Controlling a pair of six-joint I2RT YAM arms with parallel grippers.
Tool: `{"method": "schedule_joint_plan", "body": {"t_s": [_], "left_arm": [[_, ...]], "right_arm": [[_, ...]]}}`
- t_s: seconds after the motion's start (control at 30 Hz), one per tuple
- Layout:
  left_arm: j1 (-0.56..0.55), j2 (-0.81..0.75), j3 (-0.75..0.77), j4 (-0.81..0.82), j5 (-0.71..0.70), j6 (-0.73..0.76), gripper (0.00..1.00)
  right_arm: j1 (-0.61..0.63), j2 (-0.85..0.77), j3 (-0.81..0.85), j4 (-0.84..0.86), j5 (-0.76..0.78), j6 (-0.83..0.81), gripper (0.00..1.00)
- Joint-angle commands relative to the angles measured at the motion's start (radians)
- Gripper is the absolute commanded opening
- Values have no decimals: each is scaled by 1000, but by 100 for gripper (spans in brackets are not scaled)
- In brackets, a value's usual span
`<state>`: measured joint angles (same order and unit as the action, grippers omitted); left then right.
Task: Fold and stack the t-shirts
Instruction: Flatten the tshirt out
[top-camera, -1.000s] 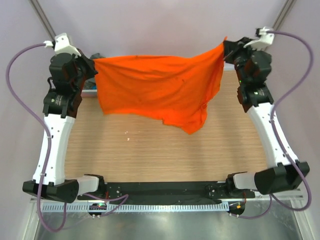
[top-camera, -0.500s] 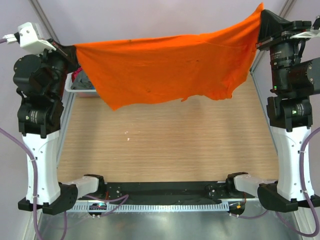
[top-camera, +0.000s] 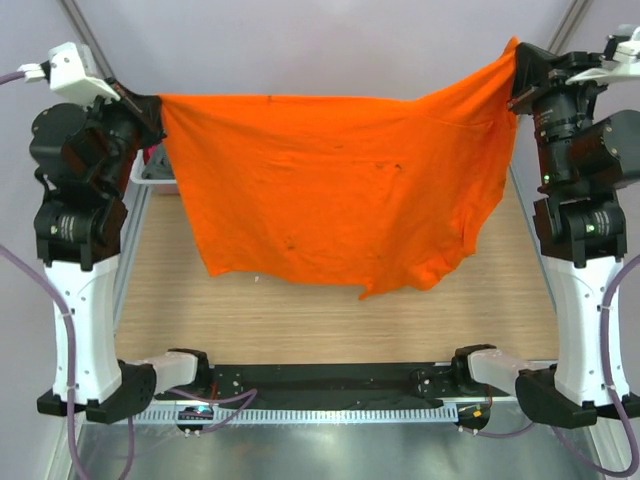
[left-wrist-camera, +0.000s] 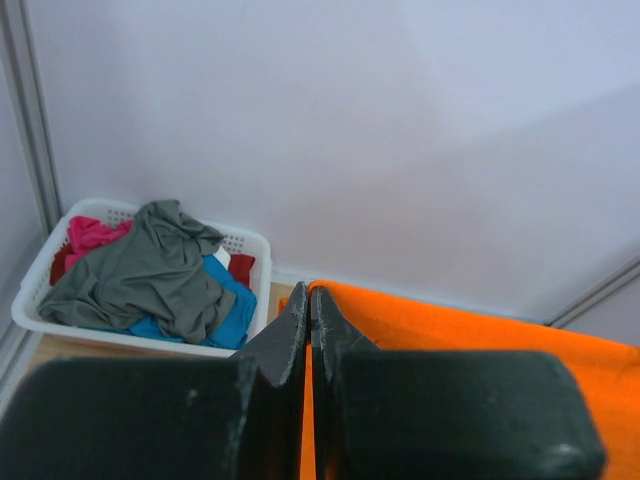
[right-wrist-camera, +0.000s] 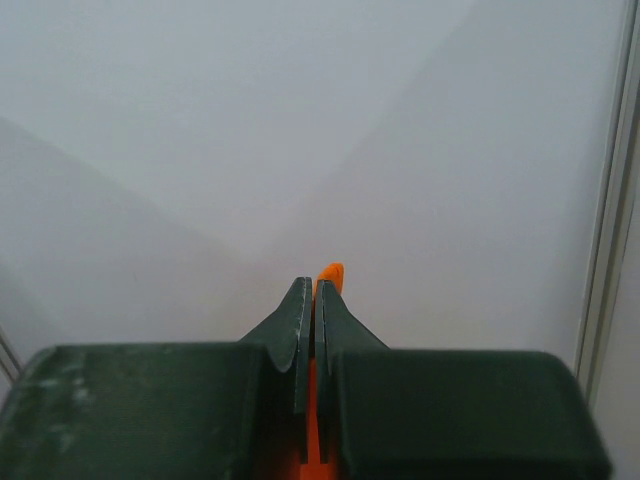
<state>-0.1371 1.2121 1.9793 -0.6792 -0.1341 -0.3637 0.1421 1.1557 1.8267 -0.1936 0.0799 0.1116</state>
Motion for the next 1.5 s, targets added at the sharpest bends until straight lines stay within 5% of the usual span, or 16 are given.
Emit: {"method": "schedule_joint_plan", "body": {"t_s": [0.0, 0.3, 0.47, 0.63, 1.07, 1.2, 1.47], "left_arm": [[7, 84, -11, 1, 59, -4, 0], [7, 398, 100, 139, 77, -34, 0], [5, 622, 432, 130, 160, -63, 0], [7, 620, 491, 176, 247, -67, 0], [-10, 37, -503, 469, 436, 38, 0], [-12, -97, -791, 474, 471, 60, 0], [-54, -341, -1080, 337, 562, 6, 0]], "right_arm": [[-1, 59, -17, -9, 60, -30, 1], [-10, 395, 106, 63, 104, -62, 1], [-70, 645, 532, 19, 15, -6, 1], [-78, 593, 565, 68, -51, -3, 1], [-78, -95, -530, 253, -11, -63, 1], [-78, -283, -824, 130, 4, -49, 1], [-78, -539, -994, -286, -41, 51, 1]]}}
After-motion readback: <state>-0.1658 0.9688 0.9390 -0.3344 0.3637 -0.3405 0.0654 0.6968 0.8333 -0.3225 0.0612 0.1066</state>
